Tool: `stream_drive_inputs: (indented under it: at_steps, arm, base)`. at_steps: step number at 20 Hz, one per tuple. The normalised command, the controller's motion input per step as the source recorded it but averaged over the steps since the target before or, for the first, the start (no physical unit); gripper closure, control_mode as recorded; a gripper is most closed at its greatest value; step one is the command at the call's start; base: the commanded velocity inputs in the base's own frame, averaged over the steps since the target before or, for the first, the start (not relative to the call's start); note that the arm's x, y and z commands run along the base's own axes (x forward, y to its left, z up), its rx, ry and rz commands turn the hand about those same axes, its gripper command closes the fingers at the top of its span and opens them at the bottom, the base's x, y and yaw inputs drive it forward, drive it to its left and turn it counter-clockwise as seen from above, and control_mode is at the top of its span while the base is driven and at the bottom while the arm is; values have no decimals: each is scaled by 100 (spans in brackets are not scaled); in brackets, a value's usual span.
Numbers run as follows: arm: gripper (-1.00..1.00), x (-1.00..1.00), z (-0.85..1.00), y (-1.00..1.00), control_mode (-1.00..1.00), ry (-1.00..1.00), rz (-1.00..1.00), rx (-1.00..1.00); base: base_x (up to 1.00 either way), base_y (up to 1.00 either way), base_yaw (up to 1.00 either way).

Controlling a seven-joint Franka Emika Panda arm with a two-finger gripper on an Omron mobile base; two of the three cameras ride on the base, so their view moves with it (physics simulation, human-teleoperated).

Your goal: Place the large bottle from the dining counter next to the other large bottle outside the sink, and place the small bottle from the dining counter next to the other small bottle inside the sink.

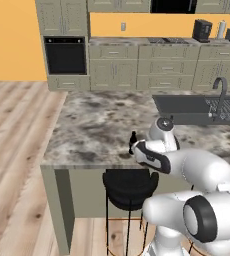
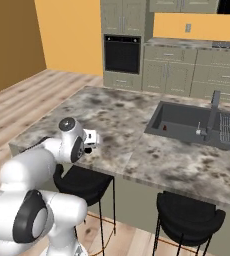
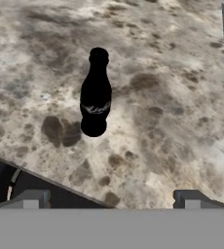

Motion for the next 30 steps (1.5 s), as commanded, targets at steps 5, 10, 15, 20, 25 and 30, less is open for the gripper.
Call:
stream_drive_inputs:
  at_steps: [5,10,15,20,25,30]
  arm:
    - [-100,32,0,22,-100,2,0,2]
    - [-100,21,0,12,-100,0,0,0]
    - [-100,14,0,1,-100,0,0,0]
    - [-100,5,0,0,-100,0,0,0]
    - [-100,12,0,0,-100,0,0,0]
    - [-100,15,0,0,-100,0,0,0]
  base:
    - [0,0,0]
    - [0,0,0]
    - [0,0,0]
    - [0,0,0]
    - [0,0,0]
    - [0,0,0]
